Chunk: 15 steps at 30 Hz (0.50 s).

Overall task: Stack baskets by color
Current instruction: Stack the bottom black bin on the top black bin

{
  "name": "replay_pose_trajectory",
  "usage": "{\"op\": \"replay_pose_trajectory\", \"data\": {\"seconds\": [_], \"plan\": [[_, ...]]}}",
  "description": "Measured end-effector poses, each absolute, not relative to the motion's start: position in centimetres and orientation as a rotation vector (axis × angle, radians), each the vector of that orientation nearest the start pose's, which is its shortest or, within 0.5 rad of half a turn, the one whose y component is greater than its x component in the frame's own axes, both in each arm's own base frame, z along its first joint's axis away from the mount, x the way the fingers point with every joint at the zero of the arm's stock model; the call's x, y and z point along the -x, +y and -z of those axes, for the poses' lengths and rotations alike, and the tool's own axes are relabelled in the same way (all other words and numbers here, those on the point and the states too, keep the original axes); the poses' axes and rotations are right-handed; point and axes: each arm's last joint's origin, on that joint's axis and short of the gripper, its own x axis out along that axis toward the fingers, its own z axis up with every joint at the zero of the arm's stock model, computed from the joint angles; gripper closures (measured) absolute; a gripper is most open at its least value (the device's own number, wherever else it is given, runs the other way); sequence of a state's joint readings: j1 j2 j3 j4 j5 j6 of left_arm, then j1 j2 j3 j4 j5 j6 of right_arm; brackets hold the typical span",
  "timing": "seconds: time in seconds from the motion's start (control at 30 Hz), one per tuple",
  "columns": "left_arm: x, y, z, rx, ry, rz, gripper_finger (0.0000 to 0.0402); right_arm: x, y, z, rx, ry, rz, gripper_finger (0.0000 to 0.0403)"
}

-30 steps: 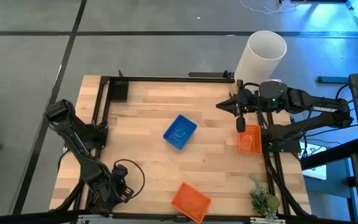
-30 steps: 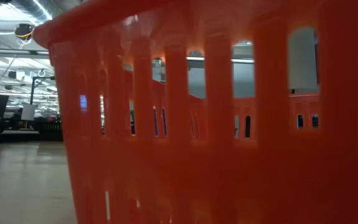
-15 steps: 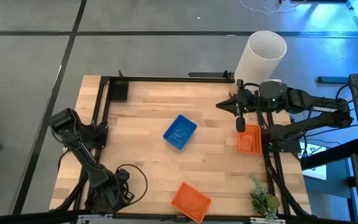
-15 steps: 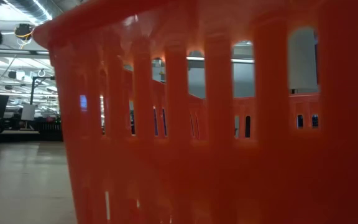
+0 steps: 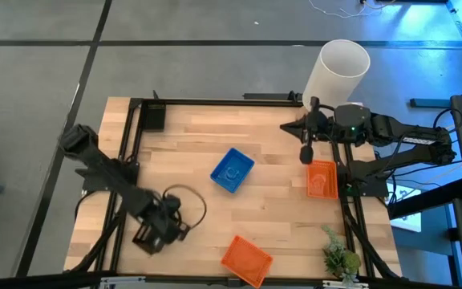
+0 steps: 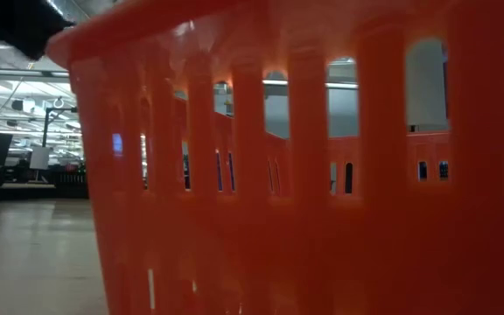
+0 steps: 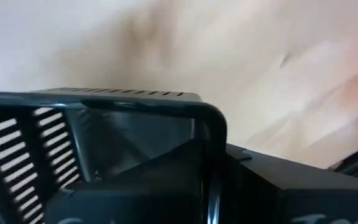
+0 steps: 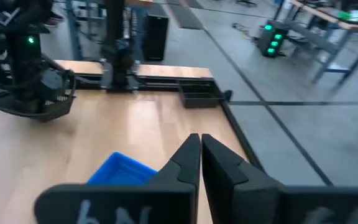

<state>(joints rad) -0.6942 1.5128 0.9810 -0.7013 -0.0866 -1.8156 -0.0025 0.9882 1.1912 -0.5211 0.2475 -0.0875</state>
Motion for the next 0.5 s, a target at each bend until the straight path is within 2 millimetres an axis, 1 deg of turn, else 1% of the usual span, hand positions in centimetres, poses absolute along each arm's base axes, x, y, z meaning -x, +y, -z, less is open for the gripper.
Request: {"op": "replay_pose_trajectory", "data": {"seconds": [0.23, 0.37, 0.5], "plan": [[-22.9, -10.3, -24.8, 1.052, 0.899, -0.634, 0.0401, -19.3, -1.1, -40.3, 0.139, 0.330, 0.363, 0.0386], [-22.7, -5.8, -27.1, 0.991, 0.707, -0.692, 0.0402, -19.2, -1.2, -40.3, 0.121, 0.326, 0.410, 0.0386], [-22.1, -1.5, -28.6, 0.893, 0.573, -0.798, 0.0401, -19.2, -1.2, -40.3, 0.126, 0.327, 0.409, 0.0386]]}}
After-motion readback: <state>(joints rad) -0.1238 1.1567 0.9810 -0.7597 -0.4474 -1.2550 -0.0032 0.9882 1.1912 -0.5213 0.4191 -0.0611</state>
